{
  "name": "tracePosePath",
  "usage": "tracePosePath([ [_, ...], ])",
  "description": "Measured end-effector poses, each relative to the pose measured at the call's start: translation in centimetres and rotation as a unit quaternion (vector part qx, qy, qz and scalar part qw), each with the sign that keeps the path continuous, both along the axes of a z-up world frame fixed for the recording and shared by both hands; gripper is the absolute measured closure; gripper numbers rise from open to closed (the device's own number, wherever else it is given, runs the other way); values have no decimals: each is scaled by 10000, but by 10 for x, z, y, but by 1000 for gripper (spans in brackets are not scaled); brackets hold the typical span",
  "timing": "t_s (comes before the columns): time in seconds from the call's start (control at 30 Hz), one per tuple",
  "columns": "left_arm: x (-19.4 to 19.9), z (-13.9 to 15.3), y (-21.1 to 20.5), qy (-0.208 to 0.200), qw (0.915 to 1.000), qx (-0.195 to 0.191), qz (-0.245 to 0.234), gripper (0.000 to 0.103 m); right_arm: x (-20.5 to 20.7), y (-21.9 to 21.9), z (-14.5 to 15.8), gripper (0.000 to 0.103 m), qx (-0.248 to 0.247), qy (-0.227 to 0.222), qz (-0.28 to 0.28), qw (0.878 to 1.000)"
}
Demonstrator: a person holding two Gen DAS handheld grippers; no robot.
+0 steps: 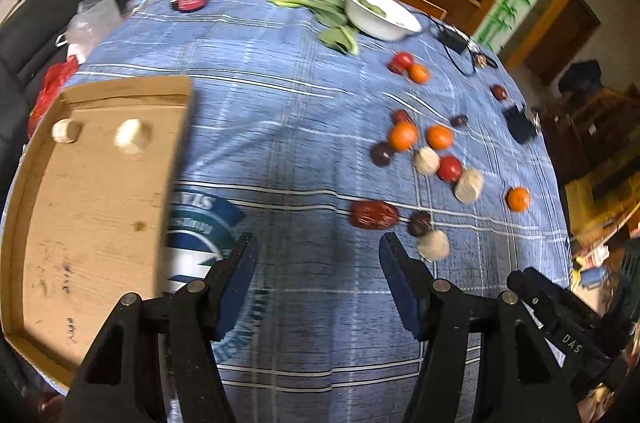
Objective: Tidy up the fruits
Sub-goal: 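Return both tools to the table and close on the red date and orange, then carry the red date in the left tool while the right tool carries the orange into the box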
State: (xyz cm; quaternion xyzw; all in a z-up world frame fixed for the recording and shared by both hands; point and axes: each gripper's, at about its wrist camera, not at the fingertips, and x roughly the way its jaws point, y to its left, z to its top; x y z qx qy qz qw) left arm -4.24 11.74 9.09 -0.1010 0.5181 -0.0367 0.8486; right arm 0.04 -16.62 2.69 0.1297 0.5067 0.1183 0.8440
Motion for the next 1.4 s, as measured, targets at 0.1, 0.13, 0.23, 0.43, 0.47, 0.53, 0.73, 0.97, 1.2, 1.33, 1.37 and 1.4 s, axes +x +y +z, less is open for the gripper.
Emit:
tracePosePath([
  [0.1, 2, -6, -10, 56, 9999, 99, -56, 41, -1, -7, -2, 43, -16, -12, 54, 10000],
  [0.13, 4, -8, -12, 66, 9999, 127, -67, 41, -1, -10, -3, 43, -15, -8, 28, 10000],
  [0.23, 6, -13, -17, 57, 9995, 235, -177, 41, 6, -20, -9, 42, -8, 49, -107, 9999],
  [0.43, 18, -26, -32, -35, 9954, 697, -658, 41, 26, -43, -20, 42, -184, 71, -338, 9992],
  [0.47, 21, -29, -34, -51, 9944, 769, -729, 41, 31, -47, -21, 43, -261, 37, -373, 9990],
  [0.53, 29, -33, -36, -65, 9929, 786, -895, 41, 41, -53, -22, 43, -352, -3, -428, 9985],
  [0.73, 51, -50, -45, -13, 9874, 790, -1368, 41, 73, -65, -26, 43, -622, -109, -465, 9969],
  [0.97, 62, -61, -61, 116, 9801, 679, -1859, 41, 94, -67, -32, 43, -678, -90, -445, 9967],
  [1.2, 55, -74, -88, 222, 9681, 987, -2292, 42, 103, -65, -48, 43, -787, 43, -403, 9961],
  [1.33, 55, -72, -91, 145, 9696, 1083, -2191, 64, 103, -63, -50, 61, -865, 17, -416, 9954],
  [1.37, 55, -71, -90, 162, 9713, 1031, -2139, 64, 103, -62, -50, 68, -926, 7, -415, 9948],
  [1.4, 55, -70, -88, 159, 9734, 966, -2074, 64, 103, -62, -49, 70, -931, -7, -403, 9948],
])
